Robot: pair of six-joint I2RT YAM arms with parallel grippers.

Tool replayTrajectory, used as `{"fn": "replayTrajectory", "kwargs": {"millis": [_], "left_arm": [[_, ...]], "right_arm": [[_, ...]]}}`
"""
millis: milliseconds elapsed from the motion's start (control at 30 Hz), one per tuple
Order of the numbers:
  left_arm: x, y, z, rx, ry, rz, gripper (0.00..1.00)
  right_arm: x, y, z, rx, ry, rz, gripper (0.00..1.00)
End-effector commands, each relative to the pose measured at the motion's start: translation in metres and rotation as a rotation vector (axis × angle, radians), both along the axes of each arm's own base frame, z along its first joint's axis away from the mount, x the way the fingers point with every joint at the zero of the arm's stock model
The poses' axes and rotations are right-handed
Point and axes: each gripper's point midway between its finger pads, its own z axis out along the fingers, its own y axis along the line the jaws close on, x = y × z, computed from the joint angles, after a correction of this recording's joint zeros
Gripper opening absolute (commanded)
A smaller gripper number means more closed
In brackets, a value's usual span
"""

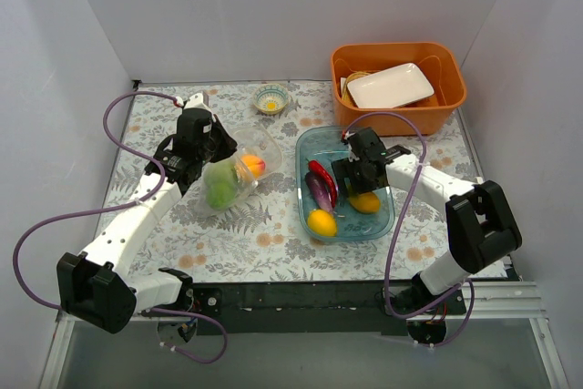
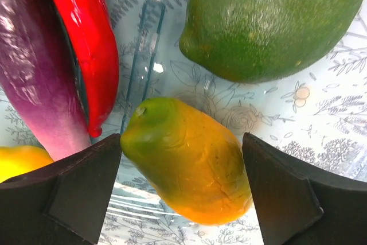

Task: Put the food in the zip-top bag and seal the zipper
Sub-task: Pick up the fake fruit from the bin.

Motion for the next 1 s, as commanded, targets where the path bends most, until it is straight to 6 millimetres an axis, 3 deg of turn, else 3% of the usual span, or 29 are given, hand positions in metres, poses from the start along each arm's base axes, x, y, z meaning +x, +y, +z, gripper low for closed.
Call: {"fn": "replayTrajectory", "kwargs": {"millis": [0,167,433,967], "left_arm": [[-0.005,0.001,0.003,-0.006,-0.004,-0.007,0.0],[-0.005,0.002,0.006,-0.004,-0.011,-0.006,0.0],[-0.004,-0.001,0.004,-0.012,-0.004,-0.014,0.0],[-0.003,-0.001,0.004,-0.016,-0.004,-0.008,0.0]], "right_arm": [[0.001,0.001,0.0,0.019,-0.002,-0.004,0.91],[-0.002,0.005,0.004,0.043,0.009,-0.001,0.84],[-0.006,-0.001,0.012,0.021,0.009,0.002,0.98],[-0.02,-0.015,0.013,-0.053,0.054,0.05,0.96]]}}
